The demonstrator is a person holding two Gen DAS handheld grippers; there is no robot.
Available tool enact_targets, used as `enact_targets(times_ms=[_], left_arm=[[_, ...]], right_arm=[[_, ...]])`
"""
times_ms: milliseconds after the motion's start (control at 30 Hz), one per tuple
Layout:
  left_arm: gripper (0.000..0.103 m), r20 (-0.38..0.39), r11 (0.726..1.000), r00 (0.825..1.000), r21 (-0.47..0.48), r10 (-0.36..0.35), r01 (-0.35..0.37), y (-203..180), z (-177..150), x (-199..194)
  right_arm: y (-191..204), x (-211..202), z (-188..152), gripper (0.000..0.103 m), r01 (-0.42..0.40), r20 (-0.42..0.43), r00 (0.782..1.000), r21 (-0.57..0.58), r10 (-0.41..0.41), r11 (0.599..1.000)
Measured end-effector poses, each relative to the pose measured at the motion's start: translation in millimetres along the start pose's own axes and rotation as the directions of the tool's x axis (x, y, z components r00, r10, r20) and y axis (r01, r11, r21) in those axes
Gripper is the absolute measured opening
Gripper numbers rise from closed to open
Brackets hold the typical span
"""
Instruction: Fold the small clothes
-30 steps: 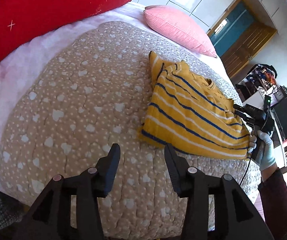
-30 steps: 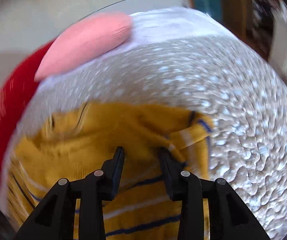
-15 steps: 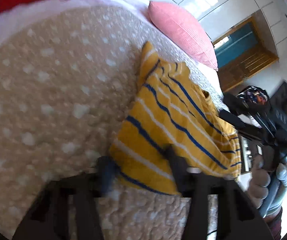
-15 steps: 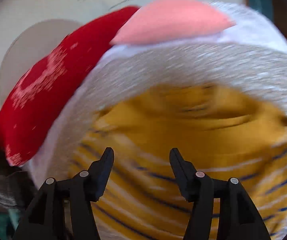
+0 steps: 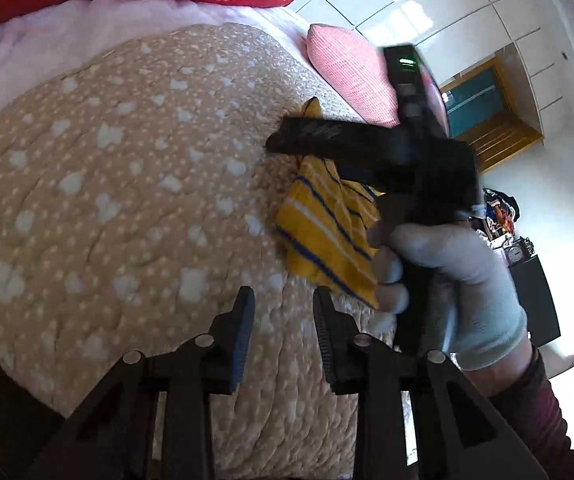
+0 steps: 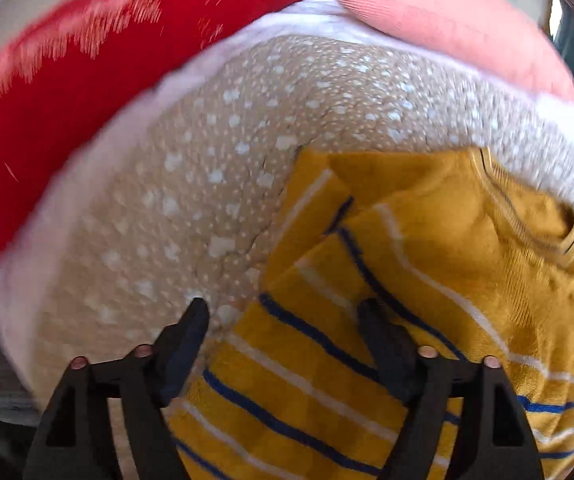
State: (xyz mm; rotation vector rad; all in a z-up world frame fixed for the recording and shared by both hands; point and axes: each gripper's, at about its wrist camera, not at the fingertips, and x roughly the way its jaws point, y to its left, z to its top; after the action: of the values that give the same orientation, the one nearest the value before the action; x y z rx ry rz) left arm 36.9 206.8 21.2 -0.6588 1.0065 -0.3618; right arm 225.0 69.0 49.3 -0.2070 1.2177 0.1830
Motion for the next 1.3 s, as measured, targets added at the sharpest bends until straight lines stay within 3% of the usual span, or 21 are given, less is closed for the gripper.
enact_targets(times_ms=[100,167,267,400,467,633,733,867,1067,1300], left_arm=[[0.028,-0.001,1.0,1.0,-0.013,0.007,-0.007,2.3,-3.4,-3.9],[0.028,-0.001,1.0,1.0,-0.017,0.015,-0.015,3.1,-7.9,-10.7],[0.03,0.004,0.999,0.999,-0.008,0.031,-0.031,-2.6,-13.4,-20.4],[0.032,0.008,0.998,0.998,0.028,0.065,-0.065,-21.9,-19.0,-26.1],[0.033,0.001,0.996,0.997,0.046,0.075,-0.075,-33.7,-19.4,-22.8],[0.033,-0.031,0.99,0.994,0.097,0.102,-0.099,-59.3,-25.5,-8.8],[0.033,-0.068,0.988,0.992,0.117,0.108,-0.1,-74.0,-31.2,6.5],[0.033,-0.107,0.982,0.987,0.158,0.122,-0.104,-94.5,-41.3,24.0],[0.034,-0.138,0.971,0.979,0.211,0.147,-0.116,-114.6,-51.8,36.7],[0.035,-0.141,0.961,0.974,0.24,0.177,-0.14,-121.3,-51.1,46.6]], right_arm=[[16.5,1.5,-10.1,0.076,0.127,0.029,0.992,-0.085,-0.125,0.988],[10.0,-7.0,-14.3,0.037,0.162,0.057,0.986,-0.092,-0.157,0.982],[-23.4,-32.8,-18.1,0.017,0.022,0.092,0.996,-0.011,-0.021,1.0],[-78.9,-77.0,-27.6,0.014,-0.126,0.196,0.975,0.114,0.102,0.985],[-113.0,-97.0,-37.8,0.013,-0.173,0.251,0.96,0.174,0.126,0.969],[-223.1,-130.5,-90.1,0.013,-0.231,0.347,0.931,0.336,0.108,0.913],[-277.6,-126.4,-123.5,0.012,-0.238,0.355,0.931,0.426,0.081,0.873],[-337.5,-109.3,-170.1,0.012,-0.3,0.369,0.924,0.542,0.098,0.785],[-356.9,-91.3,-202.7,0.012,-0.379,0.416,0.898,0.563,0.145,0.734],[-366.9,-92.4,-214.5,0.013,-0.405,0.436,0.885,0.547,0.163,0.733]])
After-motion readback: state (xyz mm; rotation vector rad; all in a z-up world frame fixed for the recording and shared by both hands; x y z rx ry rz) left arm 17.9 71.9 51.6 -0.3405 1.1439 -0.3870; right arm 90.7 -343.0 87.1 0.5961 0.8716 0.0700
